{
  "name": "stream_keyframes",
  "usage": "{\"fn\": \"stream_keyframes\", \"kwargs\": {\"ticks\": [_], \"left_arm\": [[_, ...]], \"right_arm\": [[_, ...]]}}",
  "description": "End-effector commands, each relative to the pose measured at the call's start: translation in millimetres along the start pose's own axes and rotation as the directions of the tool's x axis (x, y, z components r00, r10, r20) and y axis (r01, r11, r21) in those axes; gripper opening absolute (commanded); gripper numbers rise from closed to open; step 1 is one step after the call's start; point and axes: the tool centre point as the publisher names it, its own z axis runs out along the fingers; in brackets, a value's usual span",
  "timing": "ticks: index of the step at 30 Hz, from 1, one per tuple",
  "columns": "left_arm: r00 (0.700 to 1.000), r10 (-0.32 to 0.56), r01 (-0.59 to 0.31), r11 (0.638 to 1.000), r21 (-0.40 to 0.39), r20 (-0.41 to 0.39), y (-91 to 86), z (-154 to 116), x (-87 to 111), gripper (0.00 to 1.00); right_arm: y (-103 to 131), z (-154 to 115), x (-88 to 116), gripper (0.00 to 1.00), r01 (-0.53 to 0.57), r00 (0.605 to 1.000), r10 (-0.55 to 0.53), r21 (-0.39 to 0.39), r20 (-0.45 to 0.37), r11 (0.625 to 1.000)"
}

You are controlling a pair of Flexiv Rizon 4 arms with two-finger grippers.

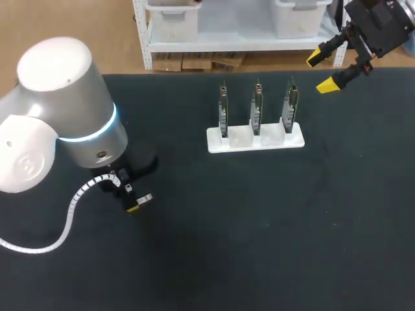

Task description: Pick up the optical module with the left hand, and insert it into the network port with the right hand.

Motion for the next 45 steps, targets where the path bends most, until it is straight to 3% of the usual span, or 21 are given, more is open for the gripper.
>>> {"fn": "stream_keyframes", "kwargs": {"ticks": [1,6,11,18,24,37,45], "left_arm": [[1.000,-0.002,0.001,1.000,0.009,0.020,1.7,0.1,6.2,0.00],[0.999,-0.004,0.004,1.000,0.009,0.035,0.4,-2.4,6.8,0.00],[0.991,-0.020,0.019,1.000,0.011,0.131,0.0,-18.3,6.1,0.00],[0.978,-0.002,0.004,1.000,-0.006,0.207,1.2,-56.5,-21.9,0.00],[0.978,-0.009,0.011,1.000,-0.012,0.210,-0.7,-80.7,-29.8,0.00],[0.975,-0.037,0.039,0.999,-0.002,0.219,-1.0,-82.2,-26.5,0.00],[0.940,0.081,-0.064,0.996,-0.062,0.331,16.9,-118.1,-79.4,0.00]], "right_arm": [[1.7,0.0,-0.1,1.00,0.000,1.000,0.000,0.004,-0.001,1.000],[1.7,0.0,-0.1,1.00,0.000,1.000,0.000,0.004,-0.001,1.000],[1.7,0.0,-0.1,1.00,0.000,1.000,0.000,0.004,-0.001,1.000],[1.7,0.0,-0.1,1.00,0.000,1.000,0.000,0.004,-0.001,1.000],[1.7,0.0,-0.1,1.00,0.000,1.000,0.000,0.004,-0.001,1.000],[1.7,0.0,-0.1,1.00,0.000,1.000,0.000,0.004,-0.001,1.000],[1.7,0.0,-0.1,1.00,0.000,1.000,0.000,0.004,-0.001,1.000]]}}
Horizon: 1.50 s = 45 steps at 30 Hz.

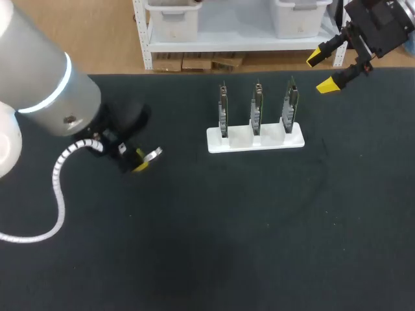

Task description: Pick up the optical module with the left hand, and insert it into the network port with the right hand.

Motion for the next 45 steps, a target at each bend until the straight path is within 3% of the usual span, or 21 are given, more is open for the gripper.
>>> {"fn": "stream_keyframes", "kwargs": {"ticks": [1,11,13,15,31,34,38,45], "left_arm": [[0.997,0.062,-0.062,0.998,0.012,0.044,11.6,-7.6,-26.6,0.00],[0.951,0.217,-0.220,0.975,-0.010,0.222,33.5,-32.1,-96.6,0.00],[0.940,0.226,-0.234,0.972,0.000,0.254,35.1,-32.8,-99.7,0.00],[0.951,0.204,-0.212,0.977,0.009,0.234,33.8,-30.5,-97.6,0.00],[0.949,0.197,-0.204,0.979,0.006,0.246,34.3,-28.7,-98.5,0.00],[0.912,0.241,-0.244,0.969,-0.034,0.332,46.7,-24.2,-117.5,0.00],[0.840,0.366,-0.361,0.928,-0.090,0.401,70.6,-22.4,-161.1,0.00],[0.711,0.505,-0.535,0.840,-0.089,0.490,94.2,-21.0,-237.4,0.00]], "right_arm": [[1.7,0.0,-0.1,1.00,0.000,1.000,0.000,0.004,-0.001,1.000],[1.7,0.0,-0.1,1.00,0.000,1.000,0.000,0.004,-0.001,1.000],[1.7,0.0,-0.1,1.00,0.000,1.000,0.000,0.004,-0.001,1.000],[1.7,0.0,-0.1,1.00,0.000,1.000,0.000,0.004,-0.001,1.000],[1.7,0.0,-0.1,1.00,0.000,1.000,0.000,0.004,-0.001,1.000],[1.7,0.0,-0.1,1.00,0.000,1.000,0.000,0.004,-0.001,1.000],[1.7,0.0,-0.1,1.00,0.000,1.000,0.000,0.004,-0.001,1.000],[1.7,0.0,-0.1,1.00,0.000,1.000,0.000,0.004,-0.001,1.000]]}}
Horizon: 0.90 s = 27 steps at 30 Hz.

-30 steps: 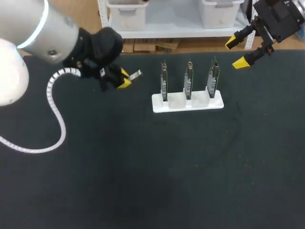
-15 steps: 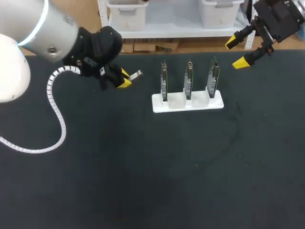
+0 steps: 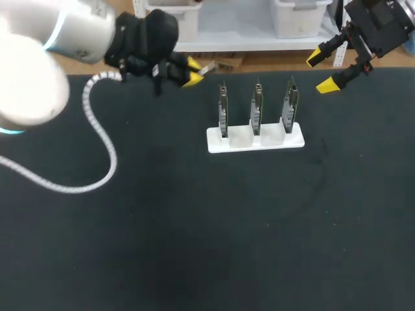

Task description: Pick up the optical module with the left hand, and insert it into the network port with the right hand.

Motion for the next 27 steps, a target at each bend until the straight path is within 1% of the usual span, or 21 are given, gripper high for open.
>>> {"fn": "stream_keyframes", "kwargs": {"ticks": [1,4,8,12,13,14,17,19,23,27], "left_arm": [[0.990,0.111,-0.120,0.987,0.108,0.086,48.9,39.8,-27.1,0.00],[0.981,0.142,-0.161,0.977,0.141,0.133,56.6,52.0,-47.4,0.00],[0.973,0.136,-0.171,0.968,0.186,0.185,56.7,67.8,-60.6,0.00],[0.972,0.095,-0.138,0.970,0.198,0.213,47.2,73.1,-57.0,0.00],[0.970,0.092,-0.136,0.972,0.191,0.223,43.8,73.1,-55.1,0.00],[0.974,0.069,-0.111,0.975,0.193,0.215,39.9,73.3,-52.8,0.00],[0.974,0.023,-0.066,0.980,0.185,0.224,27.9,74.3,-44.2,0.00],[0.970,0.000,-0.044,0.983,0.176,0.245,20.8,75.0,-38.3,0.00],[0.966,-0.022,-0.019,0.988,0.154,0.256,11.7,74.8,-32.7,0.00],[0.962,-0.027,-0.010,0.991,0.134,0.273,7.4,75.2,-30.2,0.00]], "right_arm": [[1.7,0.0,-0.1,1.00,0.000,1.000,0.000,0.004,-0.001,1.000],[1.7,0.0,-0.1,1.00,0.000,1.000,0.000,0.004,-0.001,1.000],[1.7,0.0,-0.1,1.00,0.000,1.000,0.000,0.004,-0.001,1.000],[1.7,0.0,-0.1,1.00,0.000,1.000,0.000,0.004,-0.001,1.000],[1.7,0.0,-0.1,1.00,0.000,1.000,0.000,0.004,-0.001,1.000],[1.7,0.0,-0.1,1.00,0.000,1.000,0.000,0.004,-0.001,1.000],[1.7,0.0,-0.1,1.00,0.000,1.000,0.000,0.004,-0.001,1.000],[1.7,0.0,-0.1,1.00,0.000,1.000,0.000,0.004,-0.001,1.000],[1.7,0.0,-0.1,1.00,0.000,1.000,0.000,0.004,-0.001,1.000],[1.7,0.0,-0.1,1.00,0.000,1.000,0.000,0.004,-0.001,1.000]]}}
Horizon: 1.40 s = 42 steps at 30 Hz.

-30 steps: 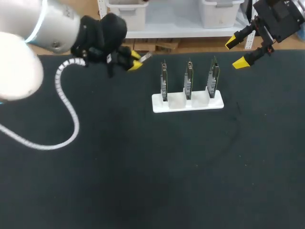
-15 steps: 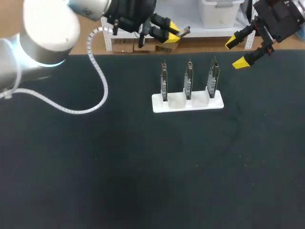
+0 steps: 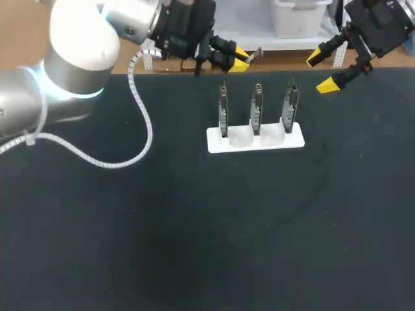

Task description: Pick up the optical module with the left hand, and insert it into the network port with the right hand.

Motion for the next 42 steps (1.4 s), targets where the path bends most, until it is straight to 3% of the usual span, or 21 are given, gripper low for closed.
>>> {"fn": "stream_keyframes", "kwargs": {"ticks": [1,17,20,30,36,42], "left_arm": [[1.000,0.006,-0.004,0.996,-0.084,0.028,-16.0,-2.6,4.6,0.00],[1.000,0.007,-0.007,0.997,-0.080,0.001,-14.5,0.1,7.6,0.00],[1.000,-0.012,0.015,0.993,-0.119,0.022,-20.2,2.8,6.4,0.00],[0.989,0.070,-0.047,0.984,-0.171,0.128,-5.5,26.7,-12.3,0.00],[0.982,0.087,-0.057,0.984,-0.172,0.170,5.1,36.2,-18.1,0.00],[0.966,0.110,-0.083,0.989,-0.121,0.234,20.8,53.7,-23.0,0.00]], "right_arm": [[1.7,0.0,-0.2,1.00,0.000,1.000,0.000,0.004,-0.001,1.000],[1.7,0.0,-0.2,1.00,0.000,1.000,0.000,0.004,-0.001,1.000],[1.7,0.0,-0.2,1.00,0.000,1.000,0.000,0.004,-0.001,1.000],[1.7,0.0,-0.2,1.00,0.000,1.000,0.000,0.004,-0.001,1.000],[1.7,0.0,-0.2,1.00,0.000,1.000,0.000,0.004,-0.001,1.000],[1.7,0.0,-0.2,1.00,0.000,1.000,0.000,0.004,-0.001,1.000]]}}
